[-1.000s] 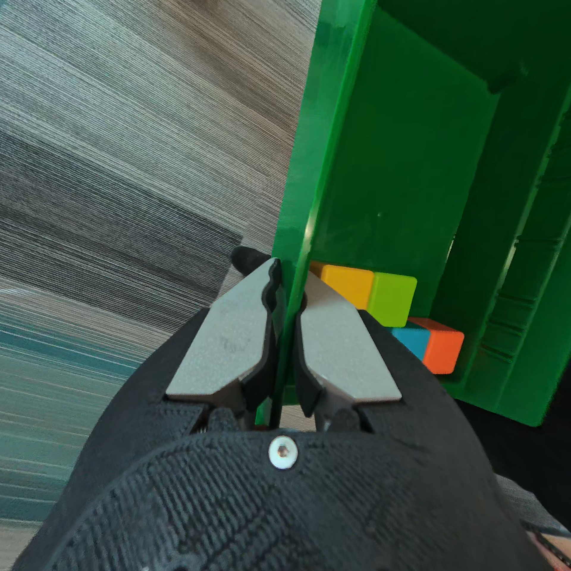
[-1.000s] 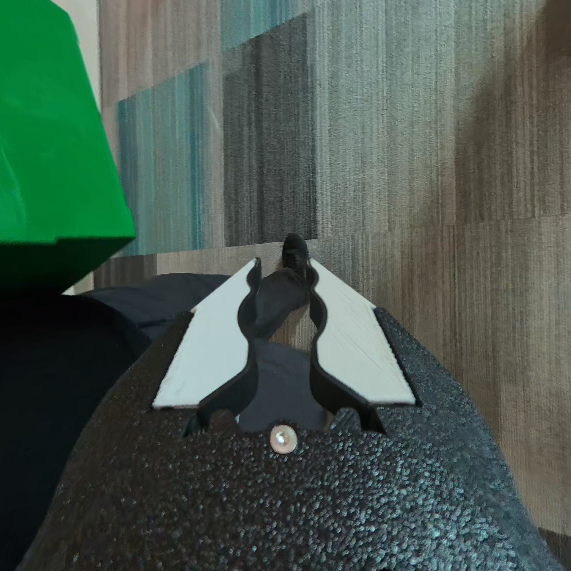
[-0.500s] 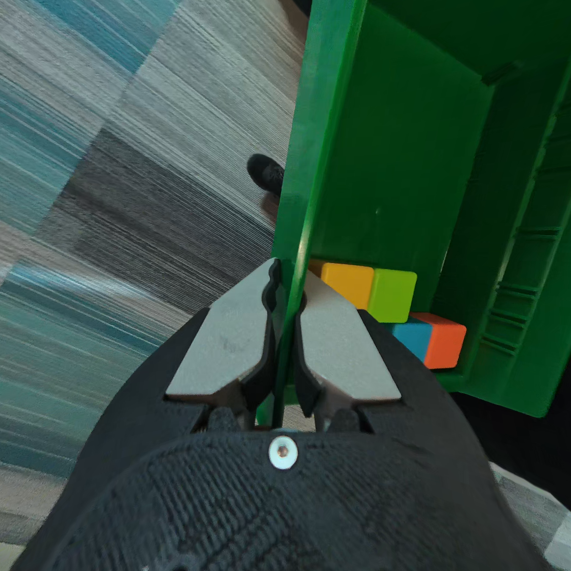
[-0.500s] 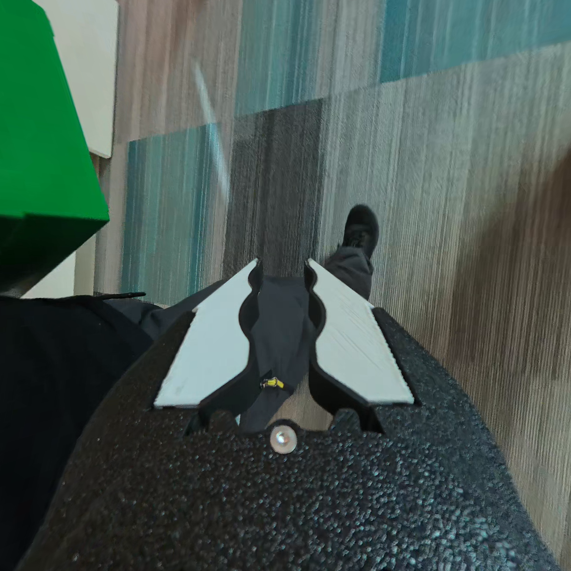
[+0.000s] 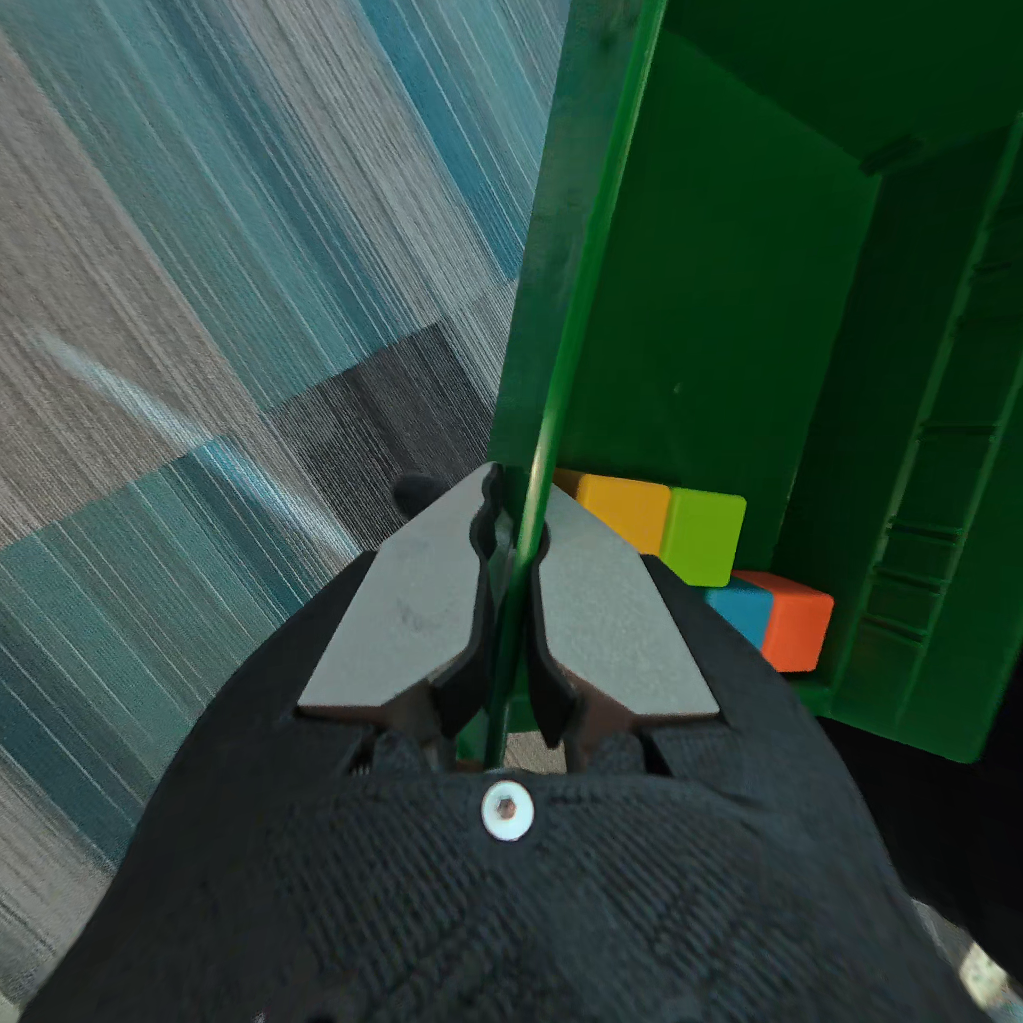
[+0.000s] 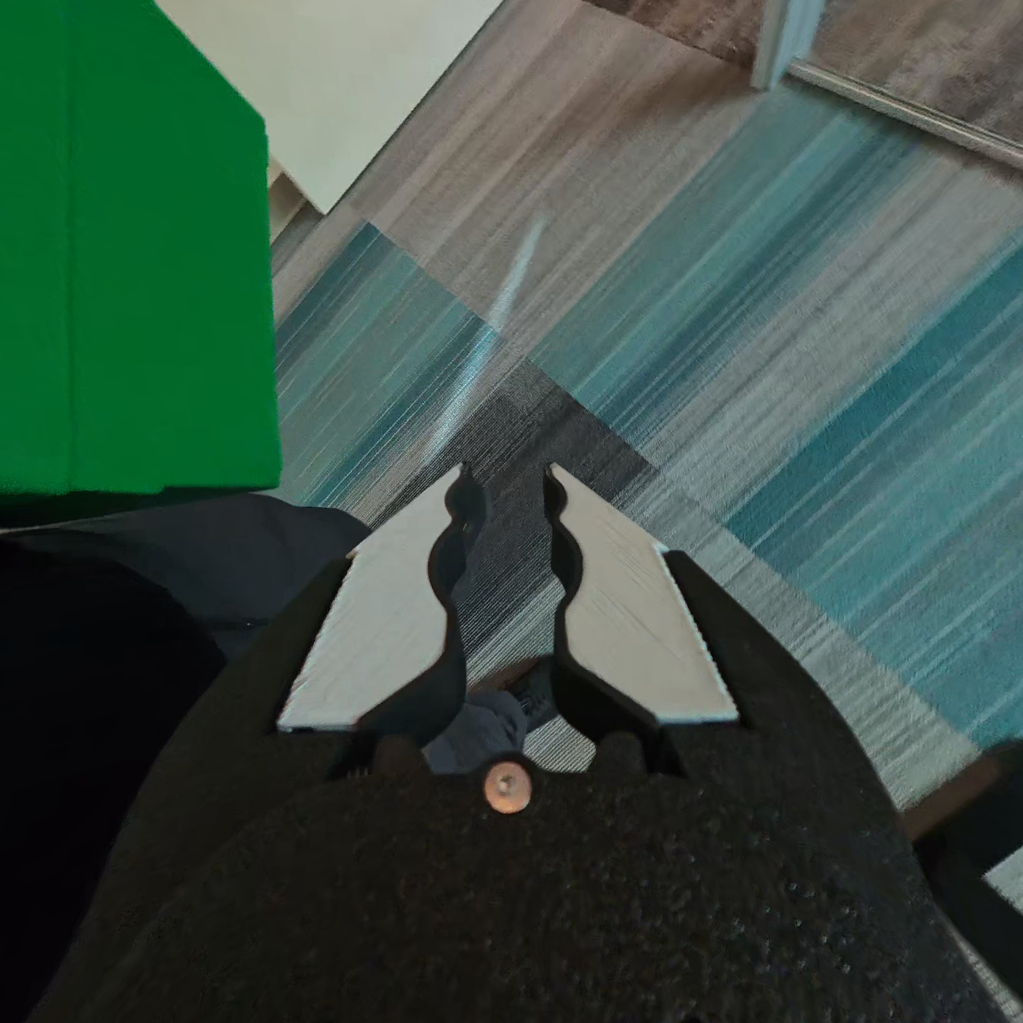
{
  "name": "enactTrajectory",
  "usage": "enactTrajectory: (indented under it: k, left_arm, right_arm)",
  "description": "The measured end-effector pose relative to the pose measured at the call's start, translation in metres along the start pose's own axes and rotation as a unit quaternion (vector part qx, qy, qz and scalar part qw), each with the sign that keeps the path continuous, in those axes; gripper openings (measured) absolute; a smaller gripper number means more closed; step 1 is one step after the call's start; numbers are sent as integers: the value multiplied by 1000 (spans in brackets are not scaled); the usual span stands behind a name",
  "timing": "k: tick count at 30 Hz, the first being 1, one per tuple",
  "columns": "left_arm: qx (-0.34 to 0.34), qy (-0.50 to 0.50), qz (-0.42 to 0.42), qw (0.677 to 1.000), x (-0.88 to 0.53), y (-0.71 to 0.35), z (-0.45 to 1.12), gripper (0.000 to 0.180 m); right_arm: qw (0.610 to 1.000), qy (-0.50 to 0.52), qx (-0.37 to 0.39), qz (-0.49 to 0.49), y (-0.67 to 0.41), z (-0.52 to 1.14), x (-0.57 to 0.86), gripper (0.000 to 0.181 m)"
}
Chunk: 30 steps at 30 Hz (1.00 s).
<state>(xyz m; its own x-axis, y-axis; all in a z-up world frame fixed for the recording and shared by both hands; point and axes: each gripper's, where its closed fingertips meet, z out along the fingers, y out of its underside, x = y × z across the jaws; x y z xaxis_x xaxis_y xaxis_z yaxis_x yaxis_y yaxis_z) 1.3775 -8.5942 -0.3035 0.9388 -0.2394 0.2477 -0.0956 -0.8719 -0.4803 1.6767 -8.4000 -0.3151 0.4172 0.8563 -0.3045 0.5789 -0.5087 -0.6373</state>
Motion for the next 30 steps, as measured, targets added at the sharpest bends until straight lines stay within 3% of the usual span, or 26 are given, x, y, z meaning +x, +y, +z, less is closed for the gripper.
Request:
enactTrajectory:
  k: [4, 11, 14, 24, 27, 30]
  left_arm:
    - [26, -1, -42, 999, -76, -21, 12, 3]
    - [60, 15, -27, 998, -229, -89, -7, 3]
    - [58, 9, -40, 997, -293, -109, -21, 4]
    - [36, -27, -70, 997, -488, -169, -32, 3]
    - [36, -64, -41, 996, -558, -200, -45, 2]
    - [59, -94, -87, 990, -629, -234, -65, 3]
  right_arm:
    - [998, -44, -37, -17, -61, 88, -10, 24]
    - [995, -67, -76, 26, -167, 209, -34, 25]
    - [992, -58, -107, -18, -215, 252, -32, 26]
    - [986, -122, -90, -73, -403, 424, -8, 26]
    - [981, -156, -71, -85, -468, 490, 3, 26]
    - [968, -204, -93, -115, -534, 550, 5, 30]
